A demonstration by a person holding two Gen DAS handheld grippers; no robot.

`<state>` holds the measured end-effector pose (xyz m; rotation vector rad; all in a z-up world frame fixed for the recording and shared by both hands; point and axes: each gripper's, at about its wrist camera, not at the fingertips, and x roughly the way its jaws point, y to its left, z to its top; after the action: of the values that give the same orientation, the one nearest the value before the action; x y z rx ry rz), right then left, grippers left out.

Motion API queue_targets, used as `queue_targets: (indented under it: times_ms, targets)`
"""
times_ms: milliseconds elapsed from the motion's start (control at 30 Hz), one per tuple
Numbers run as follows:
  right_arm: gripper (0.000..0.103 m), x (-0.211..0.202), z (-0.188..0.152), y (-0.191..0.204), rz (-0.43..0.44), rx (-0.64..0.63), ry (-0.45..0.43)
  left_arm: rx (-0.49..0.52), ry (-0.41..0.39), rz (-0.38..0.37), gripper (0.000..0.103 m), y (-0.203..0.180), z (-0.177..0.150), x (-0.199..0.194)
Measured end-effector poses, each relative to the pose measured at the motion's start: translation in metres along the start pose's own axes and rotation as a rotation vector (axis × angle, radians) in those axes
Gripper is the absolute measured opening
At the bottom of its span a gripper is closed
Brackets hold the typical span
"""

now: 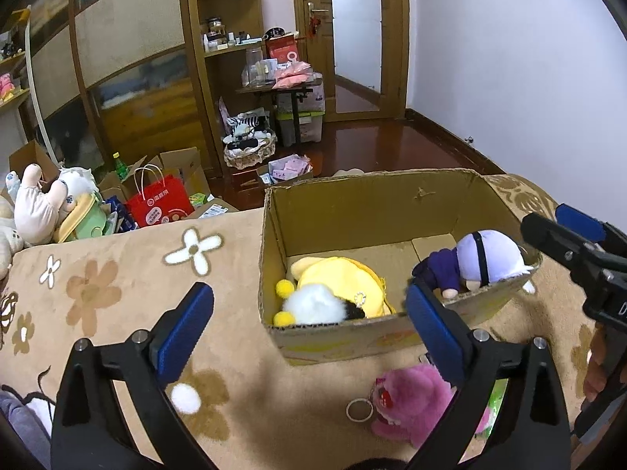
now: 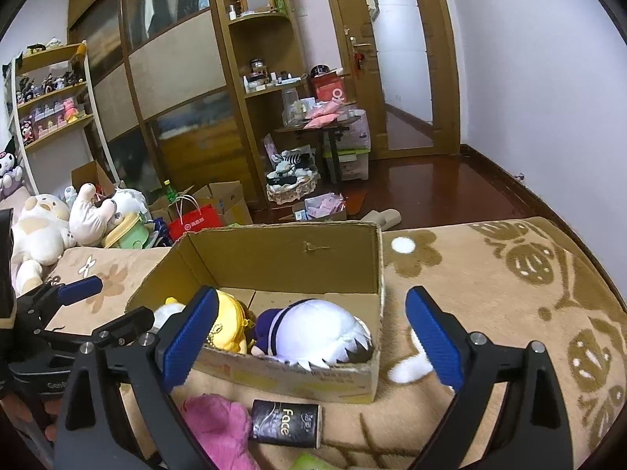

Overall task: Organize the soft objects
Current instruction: 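Withdraw both tools from the box toward the pink plush and packets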

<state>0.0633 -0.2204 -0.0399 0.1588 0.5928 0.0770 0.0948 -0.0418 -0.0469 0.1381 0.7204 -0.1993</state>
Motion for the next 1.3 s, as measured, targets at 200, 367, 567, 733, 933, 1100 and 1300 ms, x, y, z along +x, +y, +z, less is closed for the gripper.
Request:
queue_targets:
  times_ms: [200, 367, 567, 733, 933, 1100, 1300]
  targets:
    - [0.1, -0.021, -0.003, -0.004, -0.021, 0.015, -0.012, 0.005, 0.005, 0.017, 0.098, -0.002, -0.006, -0.015]
    - [0.1, -0.038, -0.01, -0.006, -0.028, 0.022, -0.006, 0.006, 0.018, 0.023, 0.098, -0.003, -0.012, -0.03]
    - [0.1, -0.053, -0.016, -0.008, -0.038, 0.035, 0.018, 0.012, 0.018, 0.035, 0.098, -0.005, -0.019, -0.051]
    - [0.1, -0.062, -0.023, -0.007, -0.035, 0.034, 0.039, 0.002, 0.026, 0.046, 0.098, -0.004, -0.025, -0.064]
    - [0.1, -0.074, -0.028, -0.008, -0.043, 0.046, 0.049, -0.037, 0.045, 0.048, 0.098, 0.001, -0.031, -0.076]
    - [0.1, -0.079, -0.036, -0.012, -0.054, 0.062, 0.071, -0.064, 0.056, 0.05, 0.098, 0.006, -0.036, -0.082]
    - [0.1, -0.084, -0.043, -0.012, -0.055, 0.073, 0.082, -0.07, 0.066, 0.043, 0.098, 0.007, -0.039, -0.085]
